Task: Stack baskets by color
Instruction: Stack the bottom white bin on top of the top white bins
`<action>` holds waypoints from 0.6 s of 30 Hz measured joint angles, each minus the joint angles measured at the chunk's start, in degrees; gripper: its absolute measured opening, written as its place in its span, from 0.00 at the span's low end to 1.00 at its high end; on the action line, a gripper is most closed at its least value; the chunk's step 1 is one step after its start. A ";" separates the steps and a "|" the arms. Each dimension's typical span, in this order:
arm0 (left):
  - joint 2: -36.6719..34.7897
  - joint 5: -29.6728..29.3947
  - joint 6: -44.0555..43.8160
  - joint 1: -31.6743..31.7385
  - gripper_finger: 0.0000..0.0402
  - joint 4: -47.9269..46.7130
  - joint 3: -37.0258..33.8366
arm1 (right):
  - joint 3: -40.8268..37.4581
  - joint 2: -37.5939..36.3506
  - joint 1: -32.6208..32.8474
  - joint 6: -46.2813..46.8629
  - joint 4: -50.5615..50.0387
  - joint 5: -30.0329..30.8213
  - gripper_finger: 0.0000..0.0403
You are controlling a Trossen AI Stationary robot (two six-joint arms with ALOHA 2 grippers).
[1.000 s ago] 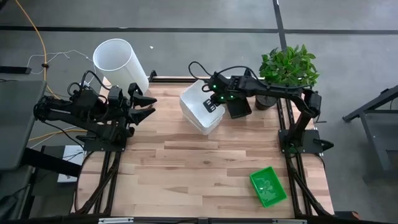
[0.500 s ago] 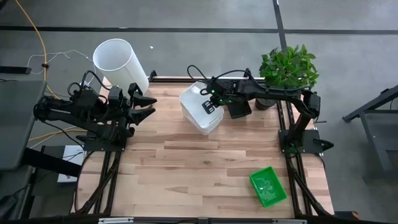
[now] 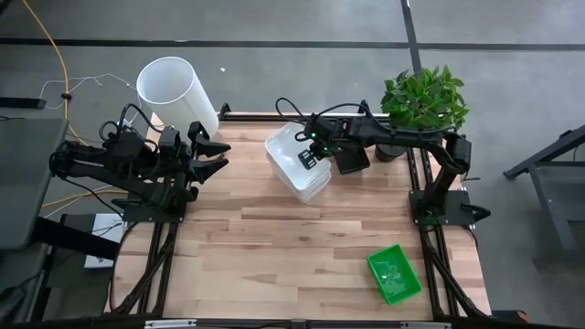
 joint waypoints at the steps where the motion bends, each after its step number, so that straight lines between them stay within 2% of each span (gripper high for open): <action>1: 0.01 0.00 0.06 0.01 0.42 0.00 0.00 | 0.00 0.01 0.01 0.37 -0.18 -0.02 0.00; 16: 0.01 -1.73 0.09 0.01 0.42 0.00 0.00 | 0.02 -0.17 0.02 0.67 1.68 1.39 0.00; 18: 0.00 -2.48 0.09 0.02 0.42 0.01 0.00 | 0.02 -0.17 -0.02 -0.30 2.42 -0.19 0.00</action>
